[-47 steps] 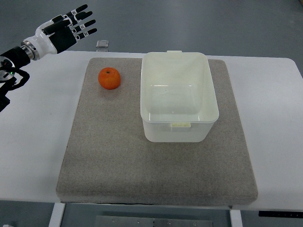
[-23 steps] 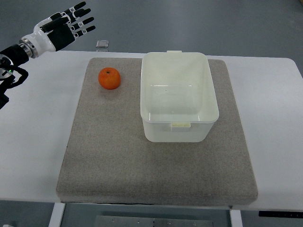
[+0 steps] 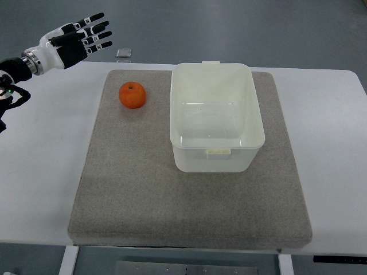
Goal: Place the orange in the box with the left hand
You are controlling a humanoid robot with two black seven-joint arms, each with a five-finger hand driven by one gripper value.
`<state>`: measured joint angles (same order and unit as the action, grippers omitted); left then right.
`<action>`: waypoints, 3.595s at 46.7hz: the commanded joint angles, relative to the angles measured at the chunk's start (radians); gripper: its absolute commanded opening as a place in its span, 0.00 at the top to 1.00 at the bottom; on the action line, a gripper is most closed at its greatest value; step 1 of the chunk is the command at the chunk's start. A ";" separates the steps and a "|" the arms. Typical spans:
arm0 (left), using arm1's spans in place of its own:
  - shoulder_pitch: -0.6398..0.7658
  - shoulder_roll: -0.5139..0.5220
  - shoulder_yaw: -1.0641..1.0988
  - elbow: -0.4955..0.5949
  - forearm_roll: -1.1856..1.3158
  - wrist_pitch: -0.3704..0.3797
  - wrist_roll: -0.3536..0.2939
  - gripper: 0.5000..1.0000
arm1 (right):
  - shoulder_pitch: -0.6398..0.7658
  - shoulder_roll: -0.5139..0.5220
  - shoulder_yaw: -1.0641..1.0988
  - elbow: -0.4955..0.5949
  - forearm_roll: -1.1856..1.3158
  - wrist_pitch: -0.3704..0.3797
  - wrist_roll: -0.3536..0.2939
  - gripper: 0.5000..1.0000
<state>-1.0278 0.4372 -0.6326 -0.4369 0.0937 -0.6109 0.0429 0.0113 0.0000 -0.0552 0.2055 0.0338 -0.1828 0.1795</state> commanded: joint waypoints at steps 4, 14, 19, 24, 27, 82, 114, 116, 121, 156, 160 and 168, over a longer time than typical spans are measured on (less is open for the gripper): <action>-0.001 0.015 -0.003 -0.005 0.216 0.000 -0.121 0.01 | 0.001 0.000 0.000 0.000 0.000 -0.001 0.000 0.15; -0.012 0.015 -0.001 -0.020 0.500 0.000 -0.179 0.02 | 0.001 0.000 0.000 0.000 0.000 0.000 0.000 0.15; -0.018 0.015 -0.001 -0.049 0.638 0.000 -0.189 0.01 | 0.001 0.000 0.000 0.000 0.000 0.000 0.000 0.15; -0.037 0.015 0.007 -0.060 0.764 0.000 -0.205 0.01 | -0.001 0.000 0.000 0.000 0.000 0.000 0.000 0.15; -0.055 0.015 0.016 -0.060 0.822 0.000 -0.227 0.01 | -0.001 0.000 0.000 0.000 0.000 0.000 0.000 0.15; -0.150 -0.015 0.445 -0.131 1.195 0.365 -0.333 0.01 | 0.001 0.000 0.000 0.000 0.000 0.000 0.000 0.15; -0.138 -0.098 0.447 -0.109 1.345 0.367 -0.325 0.02 | -0.001 0.000 0.000 0.000 0.000 -0.001 0.000 0.15; -0.138 -0.100 0.455 -0.109 1.353 0.367 -0.325 0.02 | -0.001 0.000 0.000 0.000 0.000 0.000 0.000 0.15; -0.138 -0.104 0.476 -0.097 1.367 0.368 -0.325 0.04 | -0.001 0.000 0.000 0.000 0.000 0.000 0.000 0.15; -0.135 -0.110 0.479 -0.094 1.370 0.367 -0.327 1.00 | -0.001 0.000 0.000 0.000 0.000 0.000 0.000 0.15; -0.136 -0.110 0.478 -0.095 1.371 0.368 -0.327 1.00 | -0.001 0.000 0.000 0.000 0.000 0.000 0.000 0.15; -0.141 -0.103 0.472 -0.097 1.370 0.368 -0.327 1.00 | 0.001 0.000 0.002 0.000 0.000 0.000 0.000 0.15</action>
<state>-1.1655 0.3290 -0.1565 -0.5322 1.4642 -0.2438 -0.2839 0.0109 0.0000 -0.0551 0.2055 0.0338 -0.1825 0.1795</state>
